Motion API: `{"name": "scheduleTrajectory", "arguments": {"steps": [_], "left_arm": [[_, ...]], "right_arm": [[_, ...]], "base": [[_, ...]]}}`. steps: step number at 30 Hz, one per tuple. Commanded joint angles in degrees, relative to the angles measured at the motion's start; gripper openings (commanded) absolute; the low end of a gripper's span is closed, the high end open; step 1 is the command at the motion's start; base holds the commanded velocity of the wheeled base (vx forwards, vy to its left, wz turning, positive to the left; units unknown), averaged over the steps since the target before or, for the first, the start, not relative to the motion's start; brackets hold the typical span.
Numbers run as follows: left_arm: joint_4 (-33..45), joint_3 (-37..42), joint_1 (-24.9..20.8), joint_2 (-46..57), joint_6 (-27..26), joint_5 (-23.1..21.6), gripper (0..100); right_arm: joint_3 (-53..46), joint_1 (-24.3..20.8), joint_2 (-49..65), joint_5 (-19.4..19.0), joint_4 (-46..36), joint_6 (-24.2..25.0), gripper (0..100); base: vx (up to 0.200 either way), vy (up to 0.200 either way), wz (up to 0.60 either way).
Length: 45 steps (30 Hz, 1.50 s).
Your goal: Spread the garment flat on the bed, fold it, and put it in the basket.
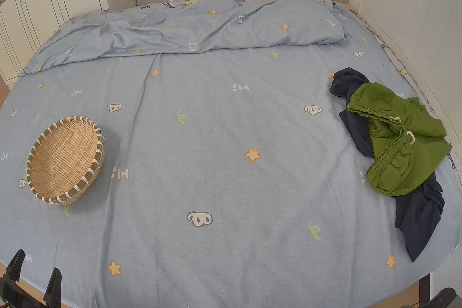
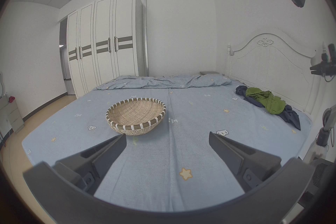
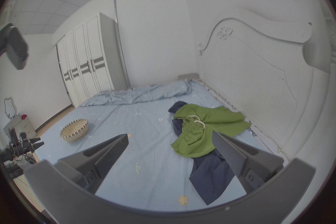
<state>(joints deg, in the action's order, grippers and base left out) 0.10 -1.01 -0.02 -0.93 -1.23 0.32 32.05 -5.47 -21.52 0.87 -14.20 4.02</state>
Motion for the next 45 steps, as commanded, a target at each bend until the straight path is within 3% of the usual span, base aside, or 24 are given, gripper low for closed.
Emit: {"name": "scheduleTrajectory", "arguments": {"steps": [1, 5, 12, 21, 27, 30, 42, 43, 45], "left_arm": [[-0.01, 0.92, 0.02, 0.75, 0.00, 0.03, 100], [-0.01, 1.01, 0.02, 0.75, 0.00, 0.03, 100], [-0.01, 1.01, 0.02, 0.75, 0.00, 0.03, 100], [-0.01, 0.92, 0.02, 0.75, 0.00, 0.03, 100], [-0.01, 0.92, 0.02, 0.75, 0.00, 0.03, 100], [-0.01, 1.01, 0.02, 0.75, 0.00, 0.03, 100], [-0.01, 0.92, 0.02, 0.75, 0.00, 0.03, 100], [-0.01, 1.01, -0.06, 0.75, 0.00, 0.03, 100], [-0.01, 1.01, -0.06, 0.75, 0.00, 0.03, 100]], "right_arm": [[17.26, 4.24, -44.05, 1.60, -3.82, -2.79, 100], [19.89, 5.12, -55.92, 3.00, 2.25, -3.32, 100], [28.95, 3.98, -73.41, 14.69, 5.41, -2.79, 100], [36.07, 5.56, -84.66, 17.50, 5.50, -1.91, 100], [38.70, 7.85, -86.50, 17.50, 5.76, 0.02, 100], [39.23, 9.08, -87.64, 17.50, 9.63, 0.20, 100], [39.41, 8.90, -87.20, 17.59, 11.83, 0.20, 100], [39.67, 8.73, -87.29, 17.59, 11.83, 0.20, 0], [39.67, 8.64, -87.29, 17.59, 11.83, 0.20, 0]], "base": [[0.000, 0.000, 0.00], [0.000, 0.000, 0.00], [0.000, 0.000, 0.00], [0.000, 0.000, 0.00], [0.000, 0.000, 0.00], [0.000, 0.000, 0.00], [0.000, 0.000, 0.00], [0.000, 0.000, 0.00], [0.000, 0.000, 0.00]]}}
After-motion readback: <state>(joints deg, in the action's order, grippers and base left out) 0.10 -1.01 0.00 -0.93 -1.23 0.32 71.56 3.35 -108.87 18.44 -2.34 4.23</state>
